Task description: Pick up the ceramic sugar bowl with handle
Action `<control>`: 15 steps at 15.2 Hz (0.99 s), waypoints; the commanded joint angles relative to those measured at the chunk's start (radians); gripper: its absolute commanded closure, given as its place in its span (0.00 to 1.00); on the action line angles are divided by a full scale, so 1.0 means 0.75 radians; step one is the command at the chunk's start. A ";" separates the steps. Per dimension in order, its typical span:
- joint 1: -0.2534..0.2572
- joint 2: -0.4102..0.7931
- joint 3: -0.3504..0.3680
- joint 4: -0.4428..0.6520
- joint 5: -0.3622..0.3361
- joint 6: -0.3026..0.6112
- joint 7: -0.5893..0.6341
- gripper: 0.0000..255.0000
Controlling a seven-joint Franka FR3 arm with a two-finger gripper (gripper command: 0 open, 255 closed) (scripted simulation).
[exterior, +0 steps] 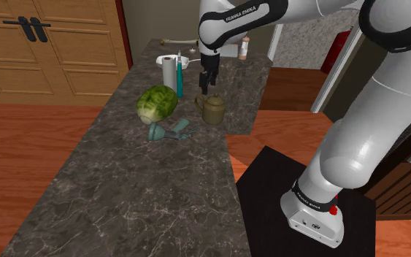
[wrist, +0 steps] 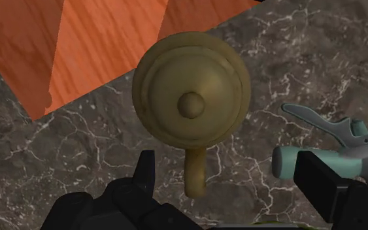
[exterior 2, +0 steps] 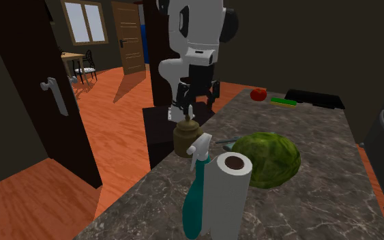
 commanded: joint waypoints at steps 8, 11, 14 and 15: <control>-0.013 0.260 -0.006 0.142 0.060 0.122 -0.079 0.00; -0.013 0.283 -0.005 0.115 0.063 0.171 -0.080 0.00; -0.014 0.287 -0.005 0.110 0.063 0.180 -0.080 1.00; -0.014 0.286 -0.005 0.108 0.063 0.180 -0.080 1.00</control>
